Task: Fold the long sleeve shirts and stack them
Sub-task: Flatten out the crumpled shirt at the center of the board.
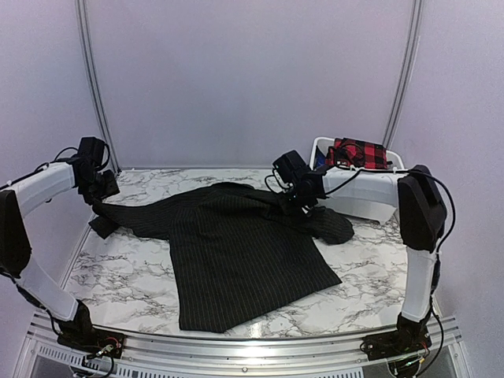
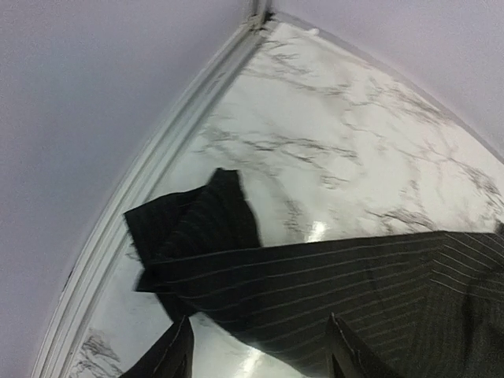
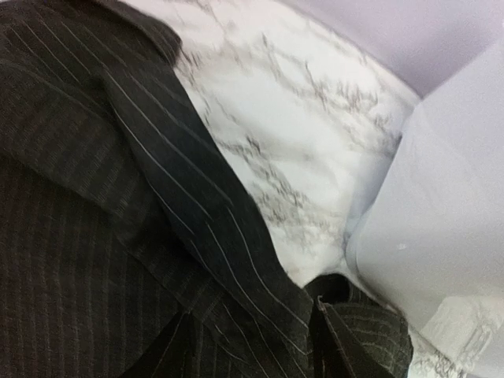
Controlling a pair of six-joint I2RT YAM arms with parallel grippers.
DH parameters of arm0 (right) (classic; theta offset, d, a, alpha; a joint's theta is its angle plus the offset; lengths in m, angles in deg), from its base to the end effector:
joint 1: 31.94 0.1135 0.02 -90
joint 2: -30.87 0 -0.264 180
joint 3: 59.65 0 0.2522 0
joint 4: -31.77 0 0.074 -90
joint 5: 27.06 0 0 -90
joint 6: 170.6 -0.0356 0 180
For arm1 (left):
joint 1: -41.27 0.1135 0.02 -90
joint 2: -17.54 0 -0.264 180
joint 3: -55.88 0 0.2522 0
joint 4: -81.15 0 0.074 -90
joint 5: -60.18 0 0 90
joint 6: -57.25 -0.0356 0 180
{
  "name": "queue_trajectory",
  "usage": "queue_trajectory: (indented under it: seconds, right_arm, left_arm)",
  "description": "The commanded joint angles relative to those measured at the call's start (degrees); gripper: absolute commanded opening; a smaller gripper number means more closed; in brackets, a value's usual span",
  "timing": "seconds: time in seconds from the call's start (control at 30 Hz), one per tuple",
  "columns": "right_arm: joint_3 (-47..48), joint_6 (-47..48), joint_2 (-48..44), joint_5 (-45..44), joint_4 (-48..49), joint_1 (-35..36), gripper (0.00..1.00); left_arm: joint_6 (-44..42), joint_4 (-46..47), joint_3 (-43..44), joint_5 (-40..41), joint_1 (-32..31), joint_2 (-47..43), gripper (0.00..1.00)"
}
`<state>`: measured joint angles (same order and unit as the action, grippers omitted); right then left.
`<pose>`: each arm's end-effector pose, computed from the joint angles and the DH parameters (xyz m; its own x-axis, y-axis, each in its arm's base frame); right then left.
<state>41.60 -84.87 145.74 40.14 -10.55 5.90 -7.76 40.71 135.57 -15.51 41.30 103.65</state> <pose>0.3528 0.2565 0.2051 -0.6818 -0.4427 -0.5824 -0.3443 0.8966 -0.2784 0.3269 0.0090 0.2695 -0.5898 -0.4097 -0.6960 -0.4619 0.8780 -0.1254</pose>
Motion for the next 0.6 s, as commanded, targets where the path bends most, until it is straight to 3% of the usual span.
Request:
queue_trajectory:
  seconds: [0.0, 0.17, 0.3, 0.57]
  right_arm:
    - [8.8, 0.8, -0.3, -0.3, 0.3, 1.3, 0.49]
    - [17.8, 2.6, 5.5, 1.2, 3.0, 1.3, 0.48]
    - [29.0, 3.8, 15.8, 3.7, 1.8, 0.6, 0.32]
    - [41.9, 1.4, 28.9, 9.6, 2.9, -2.3, 0.17]
  left_arm:
    - [-1.3, 2.3, 4.6, -2.2, -7.8, 0.3, 0.59]
    - [0.0, 6.2, 8.8, -6.0, -16.6, 8.2, 0.57]
    - [1.0, 9.8, 14.0, -9.3, -21.0, 16.5, 0.53]
    - [3.4, 14.5, 29.1, -17.0, -23.7, 34.9, 0.42]
